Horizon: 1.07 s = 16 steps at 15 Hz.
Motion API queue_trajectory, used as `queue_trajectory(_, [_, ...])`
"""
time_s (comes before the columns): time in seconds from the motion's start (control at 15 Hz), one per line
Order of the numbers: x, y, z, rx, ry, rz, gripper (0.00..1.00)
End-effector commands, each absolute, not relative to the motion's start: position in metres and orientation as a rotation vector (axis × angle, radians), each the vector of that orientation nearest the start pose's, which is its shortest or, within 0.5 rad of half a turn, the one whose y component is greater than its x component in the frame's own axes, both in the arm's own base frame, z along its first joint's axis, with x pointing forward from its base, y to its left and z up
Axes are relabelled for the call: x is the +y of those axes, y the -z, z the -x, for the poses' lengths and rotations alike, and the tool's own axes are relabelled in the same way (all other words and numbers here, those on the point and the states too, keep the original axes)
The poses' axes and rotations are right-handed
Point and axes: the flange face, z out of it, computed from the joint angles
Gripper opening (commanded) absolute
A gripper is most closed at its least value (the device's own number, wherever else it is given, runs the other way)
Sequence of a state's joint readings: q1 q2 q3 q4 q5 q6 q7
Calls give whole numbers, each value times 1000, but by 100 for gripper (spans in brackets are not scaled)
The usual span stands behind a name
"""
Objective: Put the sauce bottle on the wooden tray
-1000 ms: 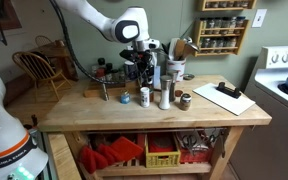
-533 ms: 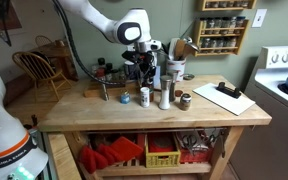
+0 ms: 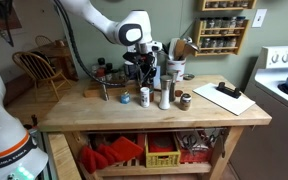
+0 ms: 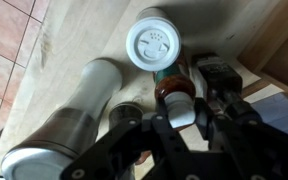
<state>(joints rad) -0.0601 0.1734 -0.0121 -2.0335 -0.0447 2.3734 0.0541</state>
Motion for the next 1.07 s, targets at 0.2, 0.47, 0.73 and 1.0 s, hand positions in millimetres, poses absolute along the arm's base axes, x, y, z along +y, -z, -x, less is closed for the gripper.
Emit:
queue_trajectory(0.2, [-44,-383,-596,132,276,3168,8])
queue_trajectory(0.47, [-36,-418,-571,135,325,3198,8])
queue_trajectory(0.73, [-26,-460,-538,142,396,3257,8])
queue_trajectory(1.0, [10,-495,-493,46,376,3240,8])
